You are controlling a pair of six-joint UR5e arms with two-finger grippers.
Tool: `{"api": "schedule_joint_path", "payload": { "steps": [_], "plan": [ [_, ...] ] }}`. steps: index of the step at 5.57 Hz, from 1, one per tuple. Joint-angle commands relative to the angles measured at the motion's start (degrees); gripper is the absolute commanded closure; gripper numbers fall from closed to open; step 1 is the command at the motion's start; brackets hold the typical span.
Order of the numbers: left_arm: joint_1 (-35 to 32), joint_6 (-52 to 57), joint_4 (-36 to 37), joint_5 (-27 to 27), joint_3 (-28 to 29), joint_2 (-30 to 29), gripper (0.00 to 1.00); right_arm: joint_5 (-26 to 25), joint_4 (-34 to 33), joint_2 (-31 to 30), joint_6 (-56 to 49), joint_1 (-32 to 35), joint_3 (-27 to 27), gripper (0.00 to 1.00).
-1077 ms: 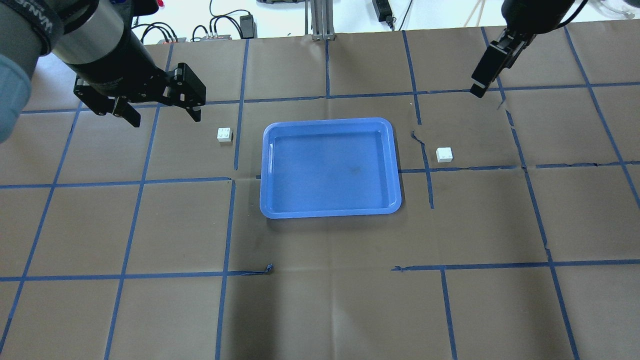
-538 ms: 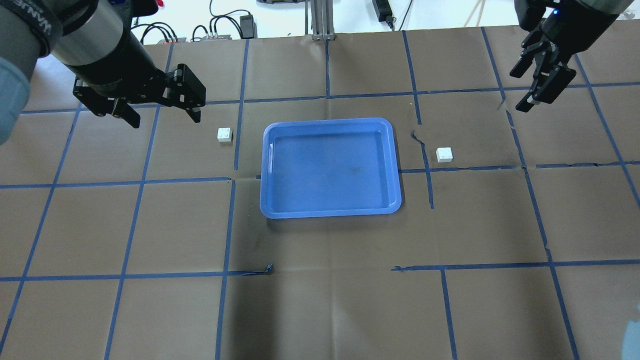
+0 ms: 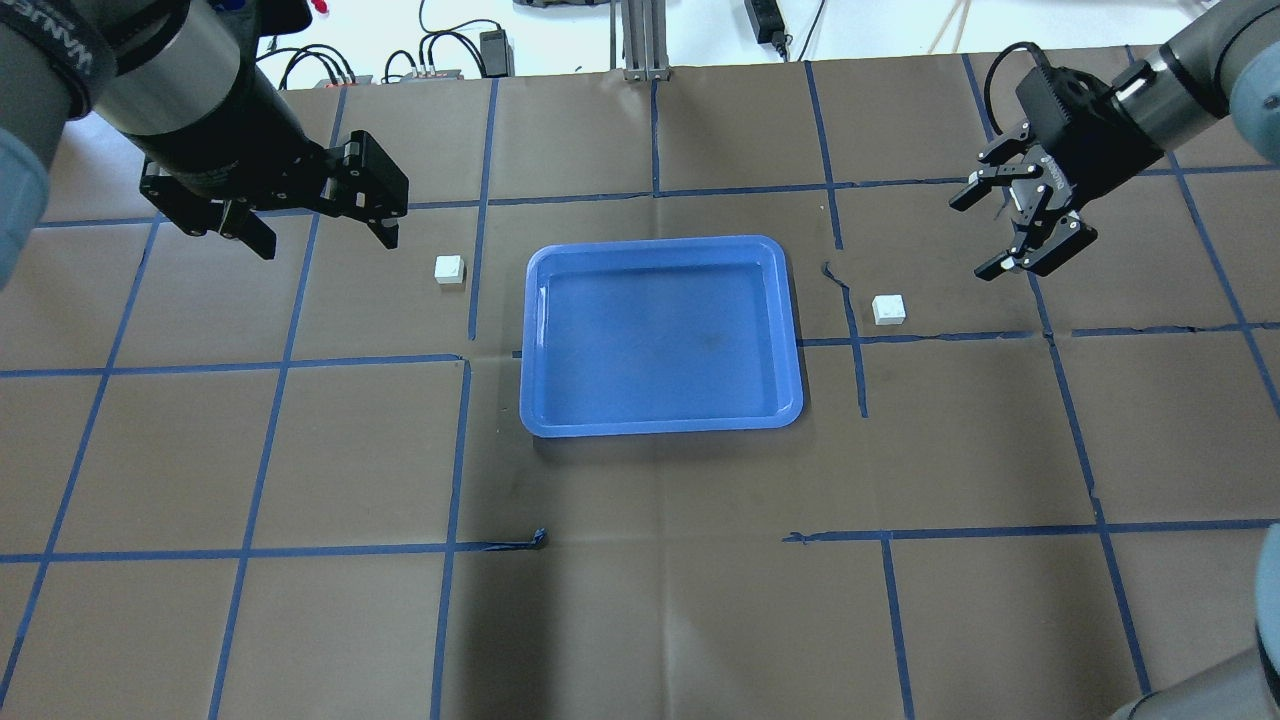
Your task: Assemble white blocks and place on blue tray
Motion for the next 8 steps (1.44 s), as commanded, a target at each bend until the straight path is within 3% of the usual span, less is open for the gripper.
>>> {"api": "schedule_joint_path", "payload": {
  "steps": [1,2,3,4,8],
  "plan": [
    [0.00,0.00,-0.19,0.09,-0.06,0.01,0.01,4.24,-19.67,4.21,-1.24,-0.88,9.76,0.00],
    [0.09,0.00,-0.28,0.09,-0.06,0.01,0.01,4.33,-22.56,8.77,-1.24,-0.88,10.58,0.00],
    [0.52,0.09,-0.28,0.18,-0.06,0.01,0.01,4.59,-22.59,9.86,-1.33,-0.88,10.68,0.00],
    [0.53,0.09,-0.37,0.27,-0.06,0.01,0.01,8.42,-22.59,10.30,-1.59,-0.79,10.94,0.00],
    [0.53,0.26,-0.37,0.27,-0.32,-0.08,0.01,8.55,-22.68,11.89,-1.68,-0.79,10.85,0.00]
  ]
}}
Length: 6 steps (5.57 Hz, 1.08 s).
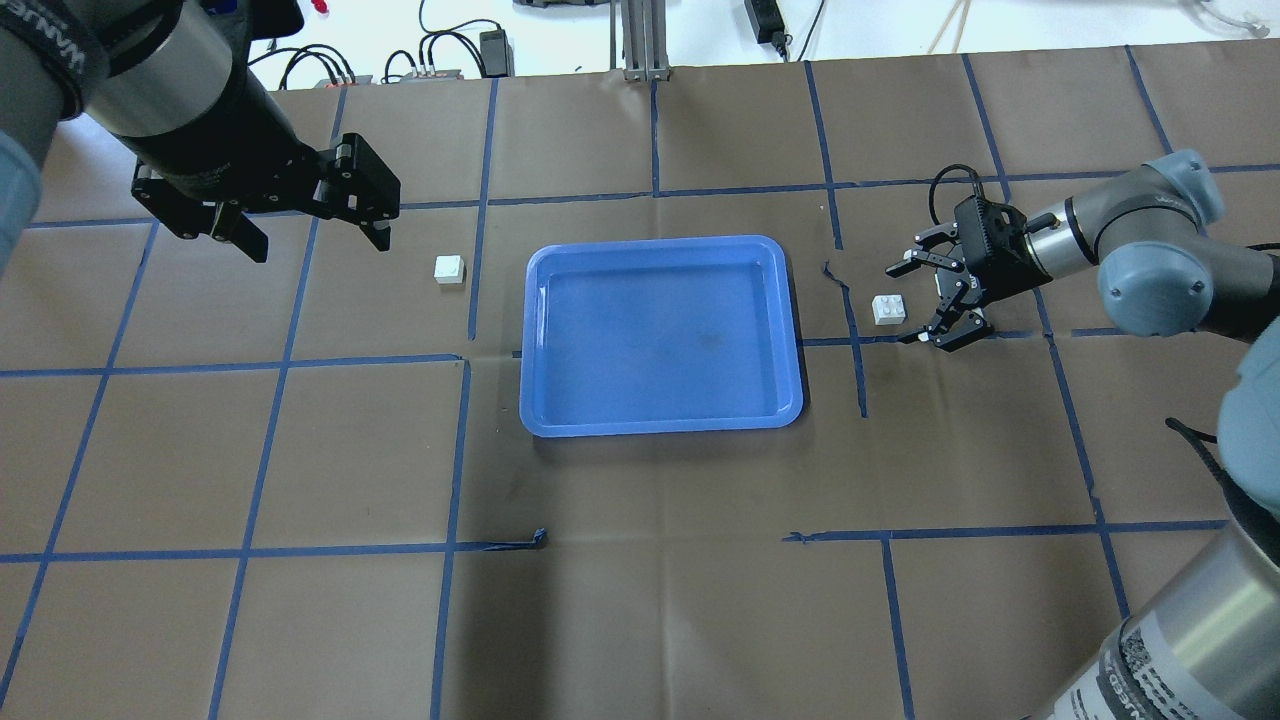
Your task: Assemble white blocks and place on blue tray
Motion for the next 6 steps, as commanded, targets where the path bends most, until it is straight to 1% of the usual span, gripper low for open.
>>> {"api": "schedule_joint_path", "payload": {
  "steps": [1,2,3,4,5,6],
  "plan": [
    [0.28,0.55,0.00,-0.08,-0.21,-0.40,0.01,-0.05,-0.11,0.43,0.12,0.00,-0.01,0.00],
    [2.72,6.04,-0.35,-0.08,-0.39,-2.14,0.01,0.04,-0.02,0.43,0.03,0.00,-0.18,0.04],
    [5.18,13.67,0.43,-0.08,-1.78,-5.12,0.01,-0.05,-0.11,0.43,-0.05,0.00,-0.27,0.26],
    [7.38,15.74,5.66,-0.69,-2.14,-9.24,0.01,-0.31,-0.20,0.43,-0.14,0.00,-0.36,0.48],
    [7.14,17.16,9.72,-0.18,-0.49,-17.02,0.01,-0.32,-0.20,0.43,-1.01,0.00,-0.27,0.60],
    [6.88,17.34,14.89,-0.69,-0.39,-21.54,0.01,-0.32,-0.20,0.43,-1.11,0.00,-0.27,0.68]
  ]
}}
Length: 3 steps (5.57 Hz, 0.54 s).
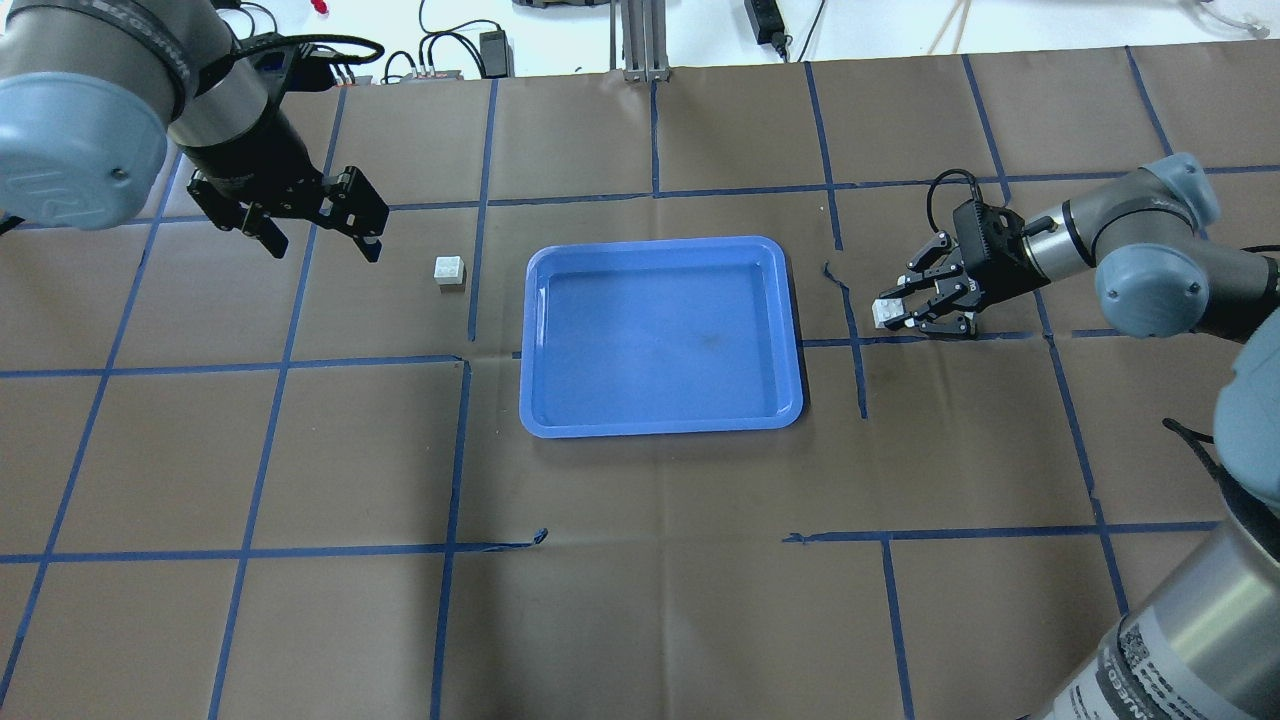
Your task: Assemble white blocks and place on blue tray
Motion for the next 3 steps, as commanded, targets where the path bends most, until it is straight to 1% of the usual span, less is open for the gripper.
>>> {"api": "schedule_joint_path", "payload": {
  "steps": [1,2,3],
  "plan": [
    [-0.08,0.08,9.57,-0.28,0.35,-8.64,0.01,-0.19,-0.88,-0.09,-0.25,0.00,-0.07,0.78],
    [-0.51,-0.01,16.41,-0.45,0.35,-13.73,0.01,-0.20,-0.54,-0.61,0.18,0.00,-0.51,0.80],
    [-2.08,-0.10,19.26,-0.28,0.35,-17.00,0.01,-0.46,0.86,-2.88,0.71,-0.09,-3.21,0.82]
  ]
}}
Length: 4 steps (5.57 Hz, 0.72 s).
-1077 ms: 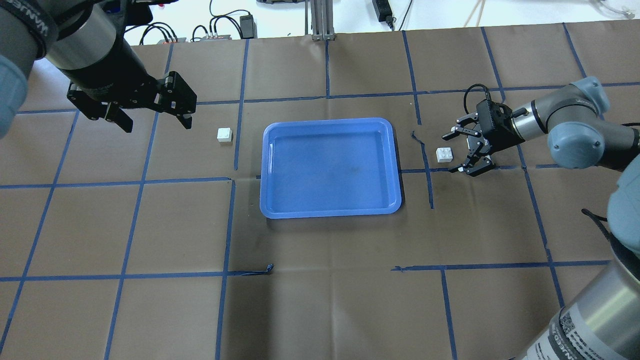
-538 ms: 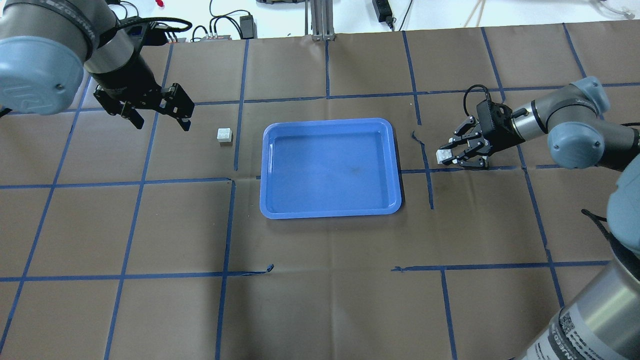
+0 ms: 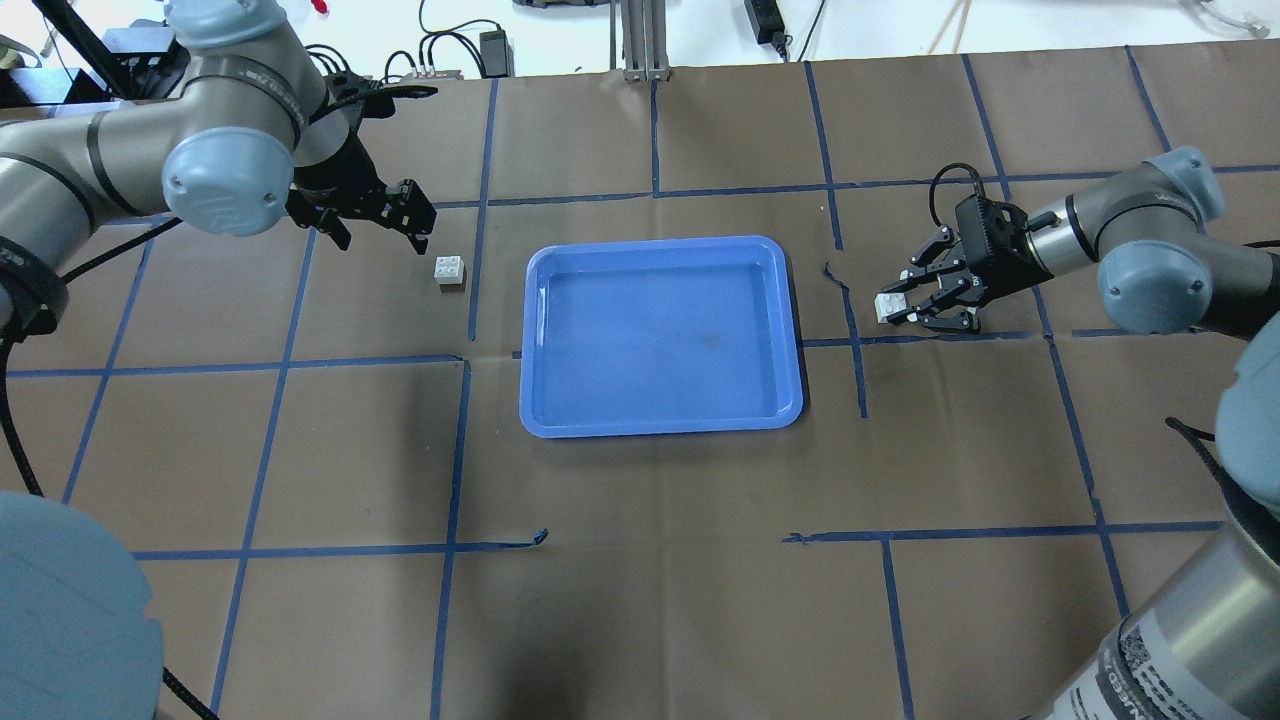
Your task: Assemble white blocks and place on blue tray
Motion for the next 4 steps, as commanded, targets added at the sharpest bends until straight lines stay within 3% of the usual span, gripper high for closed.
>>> {"api": "schedule_joint_path", "payload": {
  "steps": [1,3,4],
  "plan": [
    [-2.78,-0.18,8.68,0.60,0.01,-6.89,0.01,-0.10,7.50,-5.72,0.70,-0.07,-3.23,0.82],
    [-2.80,-0.96,9.96,0.26,0.01,-9.55,0.01,0.08,12.03,-17.65,0.79,0.02,1.39,0.83],
    [-2.80,-1.06,13.27,0.69,0.01,-11.21,0.02,0.77,11.70,-18.41,0.88,0.11,3.85,0.82]
  ]
}}
